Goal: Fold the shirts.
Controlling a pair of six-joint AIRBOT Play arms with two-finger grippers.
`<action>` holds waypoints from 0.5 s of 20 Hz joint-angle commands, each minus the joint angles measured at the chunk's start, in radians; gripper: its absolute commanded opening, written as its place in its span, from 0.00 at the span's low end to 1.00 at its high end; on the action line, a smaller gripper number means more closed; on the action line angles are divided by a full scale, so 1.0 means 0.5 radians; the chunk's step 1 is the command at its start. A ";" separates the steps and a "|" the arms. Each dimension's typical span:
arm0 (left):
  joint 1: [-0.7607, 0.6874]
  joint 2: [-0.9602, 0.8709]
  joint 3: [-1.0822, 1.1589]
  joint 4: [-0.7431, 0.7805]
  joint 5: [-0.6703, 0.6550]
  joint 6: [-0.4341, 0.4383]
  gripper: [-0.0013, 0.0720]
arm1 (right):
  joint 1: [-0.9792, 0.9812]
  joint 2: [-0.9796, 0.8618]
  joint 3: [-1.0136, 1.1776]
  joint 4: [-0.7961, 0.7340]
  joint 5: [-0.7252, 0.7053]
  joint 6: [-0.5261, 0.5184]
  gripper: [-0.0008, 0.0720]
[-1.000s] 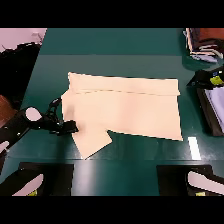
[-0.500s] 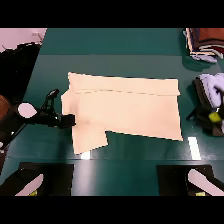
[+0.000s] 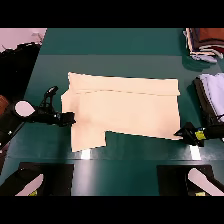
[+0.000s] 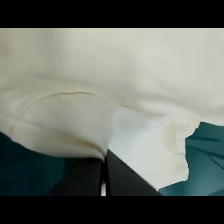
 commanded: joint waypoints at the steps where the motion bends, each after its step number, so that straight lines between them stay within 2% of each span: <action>1: -0.001 0.002 0.005 0.011 -0.031 0.001 0.06 | -0.003 0.002 0.033 0.024 -0.066 -0.008 0.19; 2: -0.001 0.003 0.015 0.035 -0.076 0.001 0.05 | -0.003 0.002 0.065 0.025 -0.036 -0.038 0.08; 3: -0.001 0.031 0.025 0.078 -0.127 -0.002 0.05 | -0.003 0.002 0.097 0.024 0.012 -0.074 0.02; 6: -0.001 0.256 0.030 0.271 -0.285 -0.128 0.05 | -0.003 0.040 0.192 0.005 0.206 -0.141 0.03; 10: -0.001 0.562 0.029 0.327 -0.712 -0.211 0.05 | -0.004 0.358 0.202 -0.132 0.381 -0.143 0.03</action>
